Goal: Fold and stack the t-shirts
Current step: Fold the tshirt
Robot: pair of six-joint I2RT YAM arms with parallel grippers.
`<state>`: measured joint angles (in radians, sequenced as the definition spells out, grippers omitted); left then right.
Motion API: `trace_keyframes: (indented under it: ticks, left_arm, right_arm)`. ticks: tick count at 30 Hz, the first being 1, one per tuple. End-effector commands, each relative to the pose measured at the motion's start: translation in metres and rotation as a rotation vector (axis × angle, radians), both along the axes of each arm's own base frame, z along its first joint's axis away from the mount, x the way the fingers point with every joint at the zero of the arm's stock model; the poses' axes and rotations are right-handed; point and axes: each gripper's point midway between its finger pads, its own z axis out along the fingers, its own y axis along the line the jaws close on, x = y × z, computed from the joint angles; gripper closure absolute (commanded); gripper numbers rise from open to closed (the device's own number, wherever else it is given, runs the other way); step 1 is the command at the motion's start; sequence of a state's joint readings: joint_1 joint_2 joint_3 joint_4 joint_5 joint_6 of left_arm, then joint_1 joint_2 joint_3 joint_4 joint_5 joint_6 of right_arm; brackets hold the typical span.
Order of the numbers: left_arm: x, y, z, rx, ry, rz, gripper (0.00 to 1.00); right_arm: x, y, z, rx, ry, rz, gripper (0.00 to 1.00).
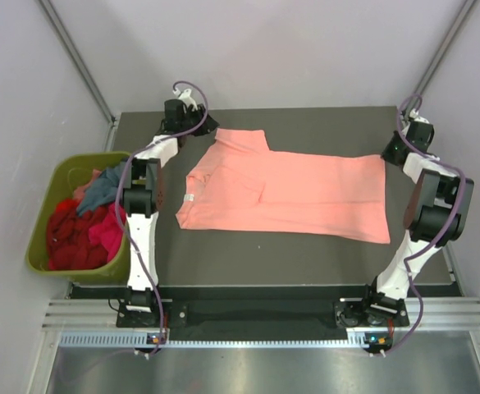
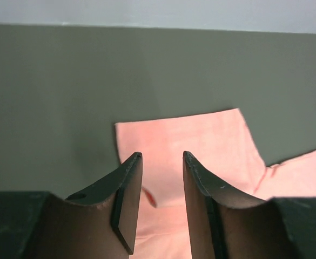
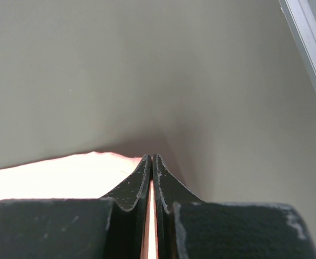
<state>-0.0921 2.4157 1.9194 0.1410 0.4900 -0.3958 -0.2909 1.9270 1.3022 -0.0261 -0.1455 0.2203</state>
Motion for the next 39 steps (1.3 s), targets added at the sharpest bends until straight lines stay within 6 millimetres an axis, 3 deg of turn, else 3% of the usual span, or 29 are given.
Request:
trace_keyframes:
  ticks: [1,8,14,22,27,30,34,37,39]
  left_arm:
    - [0.011,0.003,0.007,0.013,-0.020,0.018,0.59]
    - [0.002,-0.006,-0.029,0.017,0.051,0.007,0.59]
    - [0.002,-0.016,-0.032,-0.033,0.064,-0.025,0.60]
    - [0.005,-0.004,-0.049,0.020,0.149,0.068,0.60]
    - [0.002,-0.012,-0.061,-0.024,0.189,0.047,0.61]
    - [0.003,-0.017,-0.054,-0.054,0.174,0.030,0.66]
    - [0.004,-0.025,-0.030,-0.094,0.117,-0.021,1.00]
    - [0.003,-0.029,0.006,-0.110,0.042,-0.055,1.00]
    - [-0.001,-0.028,0.013,-0.097,0.012,-0.065,1.00]
  right_arm:
    - [0.013,-0.002,0.026,-0.020,-0.082,0.013,1.00]
    - [0.019,-0.008,0.026,-0.042,-0.076,0.007,1.00]
    - [0.022,-0.008,0.022,-0.034,-0.051,0.007,1.00]
    - [0.022,-0.009,0.017,-0.032,-0.043,0.005,1.00]
    - [0.024,-0.009,0.019,-0.032,-0.045,0.007,1.00]
    - [0.027,-0.009,0.021,-0.034,-0.048,0.013,1.00]
    - [0.029,-0.010,0.026,-0.046,-0.061,0.021,1.00]
    - [0.030,-0.013,0.027,-0.059,-0.067,0.015,1.00]
    - [0.030,-0.017,0.027,-0.077,-0.068,0.012,1.00]
